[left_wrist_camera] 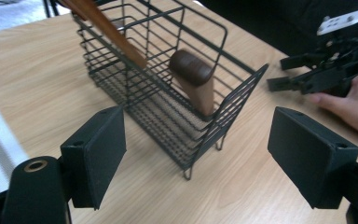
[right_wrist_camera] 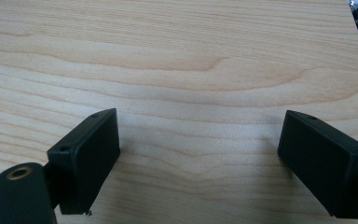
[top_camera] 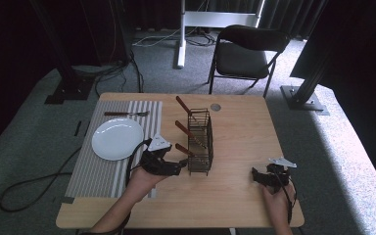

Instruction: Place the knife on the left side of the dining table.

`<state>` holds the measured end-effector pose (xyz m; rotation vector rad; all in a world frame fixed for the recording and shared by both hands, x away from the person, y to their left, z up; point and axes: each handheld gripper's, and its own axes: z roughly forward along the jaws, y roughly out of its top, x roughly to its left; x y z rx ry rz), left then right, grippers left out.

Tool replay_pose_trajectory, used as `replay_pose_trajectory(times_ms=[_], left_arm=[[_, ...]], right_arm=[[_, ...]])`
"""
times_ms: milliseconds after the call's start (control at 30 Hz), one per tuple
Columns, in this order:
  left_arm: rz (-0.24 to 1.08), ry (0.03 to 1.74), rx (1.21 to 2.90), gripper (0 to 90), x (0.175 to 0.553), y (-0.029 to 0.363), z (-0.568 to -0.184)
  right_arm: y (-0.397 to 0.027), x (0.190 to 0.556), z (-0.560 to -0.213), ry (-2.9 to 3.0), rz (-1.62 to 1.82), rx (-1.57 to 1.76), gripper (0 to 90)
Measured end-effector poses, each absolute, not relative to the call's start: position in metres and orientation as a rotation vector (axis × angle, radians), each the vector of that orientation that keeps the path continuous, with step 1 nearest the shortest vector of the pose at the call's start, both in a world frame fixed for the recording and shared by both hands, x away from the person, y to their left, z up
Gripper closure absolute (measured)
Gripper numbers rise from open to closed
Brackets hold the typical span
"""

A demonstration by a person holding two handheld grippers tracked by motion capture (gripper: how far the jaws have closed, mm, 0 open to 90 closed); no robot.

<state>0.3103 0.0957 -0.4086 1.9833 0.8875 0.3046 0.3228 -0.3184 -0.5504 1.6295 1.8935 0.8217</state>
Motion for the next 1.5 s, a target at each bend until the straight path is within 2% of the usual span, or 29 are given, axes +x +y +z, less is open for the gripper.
replay_pose_trajectory(times_ms=[267, 367, 467, 633, 833, 1067, 1500], left_arm=[[0.258, 0.92, 1.952, 41.7, 0.318, 0.09, -0.406], [0.24, 0.925, 1.944, 51.6, 0.32, 0.088, -0.406], [0.226, 0.928, 1.938, 55.6, 0.322, 0.087, -0.406], [0.233, 0.932, 1.925, 71.3, 0.323, 0.089, -0.408], [0.167, 0.904, 1.886, 74.6, 0.326, 0.09, -0.409], [0.158, 0.901, 1.863, 75.5, 0.334, 0.088, -0.407], [0.253, 0.849, 1.803, 75.6, 0.325, 0.103, -0.365]], right_arm=[[-0.319, 0.323, -0.55, 1.893, 0.821, 1.628, 12.0], [-0.319, 0.323, -0.55, 1.893, 0.821, 1.627, 12.1], [-0.319, 0.323, -0.55, 1.893, 0.821, 1.628, 12.0], [-0.319, 0.323, -0.55, 1.893, 0.821, 1.629, 12.0], [-0.319, 0.323, -0.55, 1.893, 0.821, 1.628, 12.0], [-0.318, 0.323, -0.55, 1.893, 0.822, 1.632, 12.0], [-0.319, 0.323, -0.55, 1.893, 0.821, 1.629, 12.1]])
